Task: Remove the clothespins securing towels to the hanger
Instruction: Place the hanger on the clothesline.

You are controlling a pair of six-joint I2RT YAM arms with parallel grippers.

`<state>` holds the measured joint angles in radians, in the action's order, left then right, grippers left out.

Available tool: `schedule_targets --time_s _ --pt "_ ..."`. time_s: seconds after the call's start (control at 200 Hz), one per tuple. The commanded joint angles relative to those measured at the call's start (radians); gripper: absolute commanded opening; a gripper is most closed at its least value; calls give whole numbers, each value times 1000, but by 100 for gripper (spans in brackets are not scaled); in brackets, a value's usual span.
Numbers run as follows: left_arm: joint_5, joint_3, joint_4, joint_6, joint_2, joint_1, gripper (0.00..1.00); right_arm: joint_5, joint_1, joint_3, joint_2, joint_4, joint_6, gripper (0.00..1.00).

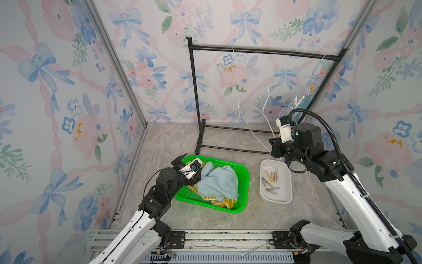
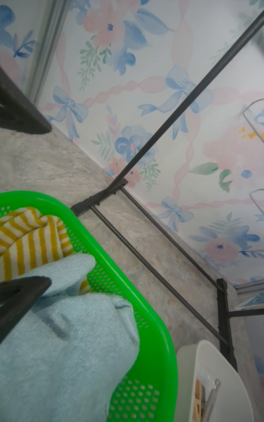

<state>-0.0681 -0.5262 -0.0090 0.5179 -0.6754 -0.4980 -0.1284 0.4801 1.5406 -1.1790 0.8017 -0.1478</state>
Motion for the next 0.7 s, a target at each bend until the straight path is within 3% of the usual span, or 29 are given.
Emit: schedule_targets --time_s 0.0,0.695 --pt "-7 7 29 -52 -2 8 98 -3 -31 93 -51 3 43 0" --pt "56 9 17 -69 -5 27 98 146 -158 672 -471 53 111 0"
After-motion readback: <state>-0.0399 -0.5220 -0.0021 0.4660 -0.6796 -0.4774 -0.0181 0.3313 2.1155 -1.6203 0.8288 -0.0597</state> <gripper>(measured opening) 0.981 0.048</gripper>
